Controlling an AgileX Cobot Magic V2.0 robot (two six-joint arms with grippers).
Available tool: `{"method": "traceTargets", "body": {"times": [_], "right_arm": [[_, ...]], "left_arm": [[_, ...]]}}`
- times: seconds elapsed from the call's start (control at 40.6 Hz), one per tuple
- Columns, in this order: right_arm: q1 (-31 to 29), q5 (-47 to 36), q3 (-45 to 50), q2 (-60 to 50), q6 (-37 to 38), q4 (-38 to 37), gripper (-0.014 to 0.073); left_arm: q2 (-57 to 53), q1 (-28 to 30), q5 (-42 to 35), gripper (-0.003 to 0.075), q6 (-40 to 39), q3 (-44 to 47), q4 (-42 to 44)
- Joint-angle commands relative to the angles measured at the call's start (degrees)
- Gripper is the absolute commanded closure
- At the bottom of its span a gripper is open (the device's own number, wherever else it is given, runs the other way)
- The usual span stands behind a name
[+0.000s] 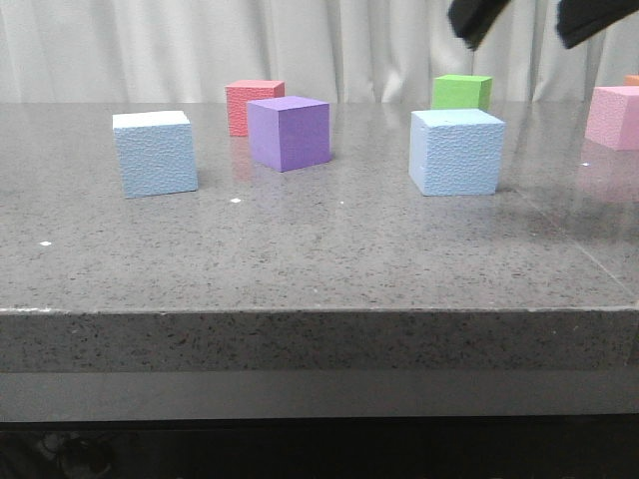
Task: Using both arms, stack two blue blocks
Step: 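Lower the right gripper over the light-blue cube nearest it and grasp, then carry the light-blue cube toward the middle and set it down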
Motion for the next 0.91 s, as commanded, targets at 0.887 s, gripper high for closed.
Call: {"method": "traceTargets", "body": {"times": [0.887], "right_arm": [[1.9, -1.1, -15.7, 18.6, 17.0, -11.3, 0.0188]], "left_arm": [[0.7, -0.4, -4.6, 0.0237, -0.5, -2.0, 0.3]]}}
